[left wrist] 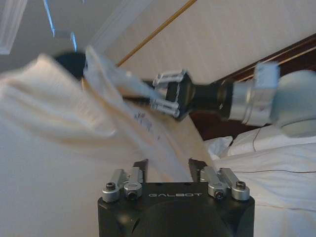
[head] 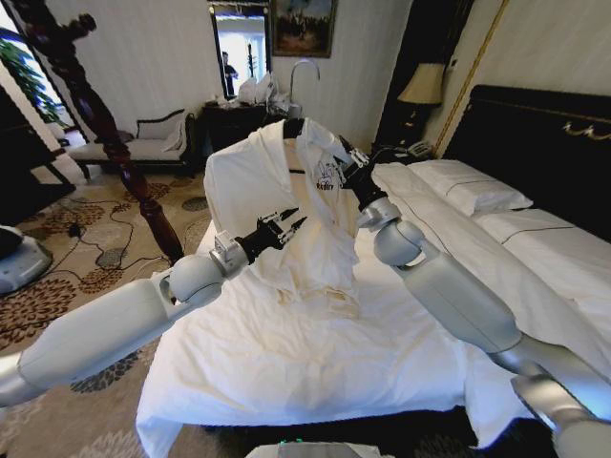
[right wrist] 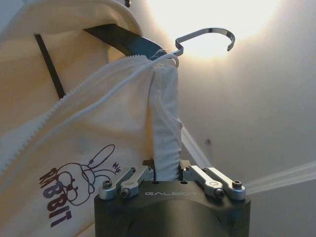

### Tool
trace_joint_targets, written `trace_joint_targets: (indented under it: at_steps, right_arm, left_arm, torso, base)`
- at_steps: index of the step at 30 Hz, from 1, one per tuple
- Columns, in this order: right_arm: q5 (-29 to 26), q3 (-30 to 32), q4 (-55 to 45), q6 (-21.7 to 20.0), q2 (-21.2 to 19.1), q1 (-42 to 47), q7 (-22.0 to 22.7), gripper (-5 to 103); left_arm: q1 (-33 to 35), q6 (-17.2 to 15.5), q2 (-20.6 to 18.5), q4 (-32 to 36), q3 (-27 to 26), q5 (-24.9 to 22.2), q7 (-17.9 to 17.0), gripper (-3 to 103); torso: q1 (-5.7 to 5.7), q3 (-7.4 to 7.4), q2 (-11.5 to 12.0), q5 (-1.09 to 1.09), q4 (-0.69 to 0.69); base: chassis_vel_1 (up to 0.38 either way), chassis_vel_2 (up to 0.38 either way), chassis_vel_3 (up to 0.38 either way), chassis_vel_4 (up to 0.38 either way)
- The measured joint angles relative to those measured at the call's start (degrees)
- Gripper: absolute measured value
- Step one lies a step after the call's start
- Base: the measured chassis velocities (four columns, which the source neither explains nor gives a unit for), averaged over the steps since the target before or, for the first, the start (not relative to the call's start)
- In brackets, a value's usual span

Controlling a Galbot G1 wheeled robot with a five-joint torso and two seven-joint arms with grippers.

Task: Pick up the clothes from the bed and hang them on the clothes hanger.

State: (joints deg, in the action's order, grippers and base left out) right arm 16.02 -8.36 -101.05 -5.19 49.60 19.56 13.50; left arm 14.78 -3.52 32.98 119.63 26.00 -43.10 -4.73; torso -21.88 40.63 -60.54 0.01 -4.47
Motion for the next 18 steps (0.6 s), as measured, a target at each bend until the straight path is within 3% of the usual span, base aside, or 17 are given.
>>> trace_joint_targets:
  at_steps: [4,5,6,8,10,13,14,16,18]
  right_arm:
    - [3.4,1.5,2.5,2.5,0.7,2.5,-0.1,19]
    - [3.4,1.5,2.5,2.5,0.7,2.5,-0.1,19]
    - [3.7,1.5,2.7,2.7,0.7,3.0,0.0,19]
    - [4.1,1.6,2.9,3.1,0.7,3.6,0.0,19]
    - [4.1,1.6,2.9,3.2,0.8,3.7,0.1,19]
    - [4.2,1.6,3.0,3.6,1.3,3.7,0.2,19]
    - [4.2,1.6,3.0,3.6,1.3,3.7,0.2,19]
    - [4.1,1.4,3.2,4.3,1.6,3.7,0.3,19]
    - [4.1,1.4,3.2,4.6,1.7,3.7,0.3,19]
  left_arm:
    - [6.6,1.6,-3.1,2.2,-4.0,2.1,1.5,71]
    - [6.6,1.6,-3.1,2.2,-4.0,2.1,1.5,71]
    - [8.4,2.8,-4.3,2.7,-5.3,2.1,3.2,71]
    - [12.3,4.7,-7.0,4.1,-8.8,2.4,6.2,82]
    - [13.8,5.0,-7.7,4.8,-10.0,2.5,6.6,87]
    - [19.9,5.2,-9.8,7.8,-17.2,2.4,6.2,99]
    - [19.9,5.2,-9.8,7.8,-17.2,2.4,6.2,99]
    - [23.6,5.2,-11.4,9.2,-23.7,0.9,6.3,100]
    - [23.9,5.3,-12.0,9.4,-24.8,0.1,6.5,100]
  torso:
    - [0.00,0.00,0.0,-0.02,0.03]
    - [0.00,0.00,0.0,-0.02,0.03]
    - [0.00,0.00,0.0,-0.02,0.02]
    - [0.00,0.00,0.0,0.00,0.02]
    - [0.00,0.00,0.0,0.00,0.02]
    - [0.01,0.00,0.0,-0.03,0.02]
    - [0.01,0.00,0.0,-0.03,0.02]
    - [0.01,0.00,0.0,-0.02,0.03]
    - [0.01,0.00,0.0,-0.02,0.03]
  base:
    - [0.000,0.000,0.000,0.000]
    - [0.000,0.000,0.000,0.000]
    - [0.000,0.000,0.000,0.000]
    - [0.000,0.000,0.000,0.000]
    - [0.000,0.000,0.000,0.000]
    - [0.000,0.000,0.000,0.000]
    - [0.000,0.000,0.000,0.000]
    - [0.000,0.000,0.000,0.000]
    - [0.000,0.000,0.000,0.000]
